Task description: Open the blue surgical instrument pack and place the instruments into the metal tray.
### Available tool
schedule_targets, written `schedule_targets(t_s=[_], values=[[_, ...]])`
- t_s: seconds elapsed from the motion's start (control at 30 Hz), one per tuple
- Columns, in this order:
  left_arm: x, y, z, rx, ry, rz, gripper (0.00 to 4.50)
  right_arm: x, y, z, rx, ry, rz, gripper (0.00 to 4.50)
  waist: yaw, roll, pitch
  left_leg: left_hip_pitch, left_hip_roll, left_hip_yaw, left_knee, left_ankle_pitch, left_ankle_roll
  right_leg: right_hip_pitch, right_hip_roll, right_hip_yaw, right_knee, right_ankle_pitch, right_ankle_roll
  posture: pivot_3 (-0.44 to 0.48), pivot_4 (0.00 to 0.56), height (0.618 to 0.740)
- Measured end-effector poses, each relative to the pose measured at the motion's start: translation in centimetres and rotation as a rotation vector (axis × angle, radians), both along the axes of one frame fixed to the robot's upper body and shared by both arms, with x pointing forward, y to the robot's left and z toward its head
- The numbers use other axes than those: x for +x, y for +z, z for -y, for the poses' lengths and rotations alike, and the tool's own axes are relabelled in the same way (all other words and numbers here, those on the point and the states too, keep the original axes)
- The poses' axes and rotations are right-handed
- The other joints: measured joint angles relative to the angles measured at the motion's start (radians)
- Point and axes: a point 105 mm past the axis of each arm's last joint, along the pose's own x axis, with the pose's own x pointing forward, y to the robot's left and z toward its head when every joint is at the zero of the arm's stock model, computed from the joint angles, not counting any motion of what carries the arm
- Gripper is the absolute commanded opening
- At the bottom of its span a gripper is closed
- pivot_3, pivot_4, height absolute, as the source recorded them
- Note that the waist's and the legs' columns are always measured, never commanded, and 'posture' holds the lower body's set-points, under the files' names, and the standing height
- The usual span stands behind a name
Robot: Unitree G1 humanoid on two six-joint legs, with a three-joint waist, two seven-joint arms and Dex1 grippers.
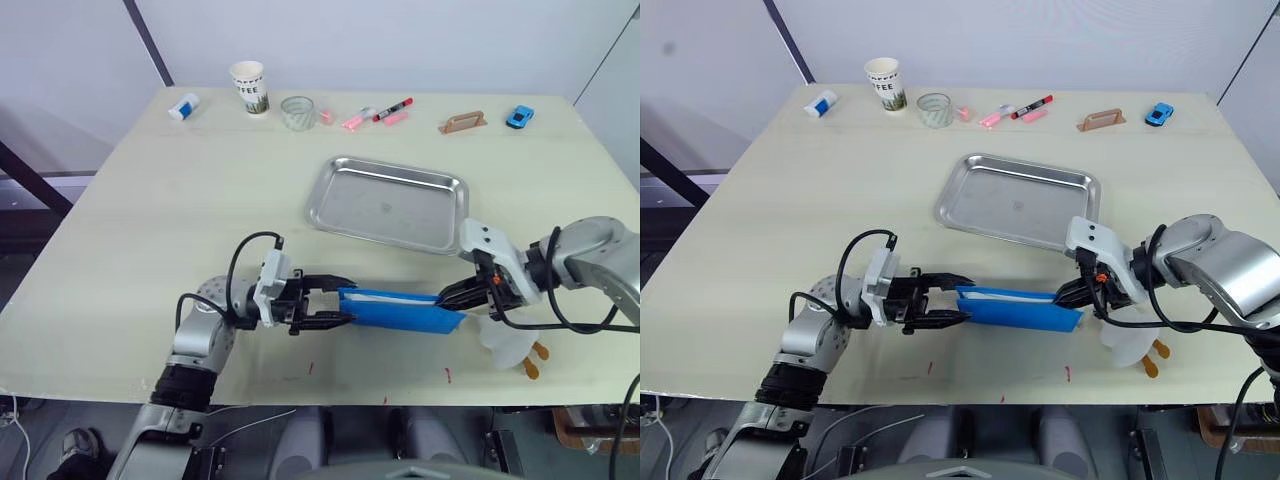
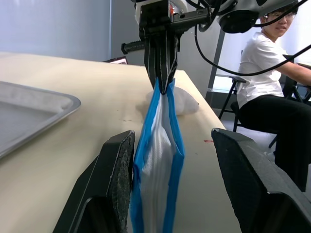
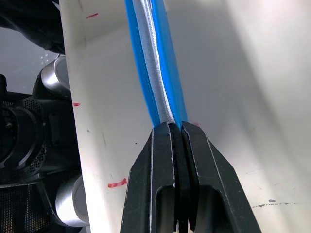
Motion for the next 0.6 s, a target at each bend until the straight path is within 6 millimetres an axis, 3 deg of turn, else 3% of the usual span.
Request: schedule_targets(t_s=[0.3, 0.57, 0.6], values=[[0.6, 0.2, 0.4, 0.004, -0.002, 0.007, 2.72, 0.1, 0.0, 0.0, 0.002, -0.013, 0.004, 0.00, 0.000, 0.000, 0.000, 0.000, 0.000, 0.000, 0.000, 0.000, 0.000, 0.000, 0.000, 0.000, 0.000, 0.000, 0.000, 0.000, 0.150, 0.740], [0.8, -1.1, 0.3, 0.050, 0.001, -0.003, 2.72, 0.1, 0.0, 0.0, 0.005, -0.018, 0.012, 0.00, 0.000, 0.000, 0.000, 0.000, 0.000, 0.000, 0.000, 0.000, 0.000, 0.000, 0.000, 0.000, 0.000, 0.000, 0.000, 0.000, 0.150, 0.740], [0.9, -1.2, 0.3, 0.050, 0.002, -0.004, 2.15, 0.1, 0.0, 0.0, 0.005, -0.018, 0.013, 0.00, 0.000, 0.000, 0.000, 0.000, 0.000, 0.000, 0.000, 0.000, 0.000, 0.000, 0.000, 0.000, 0.000, 0.000, 0.000, 0.000, 0.150, 0.740]])
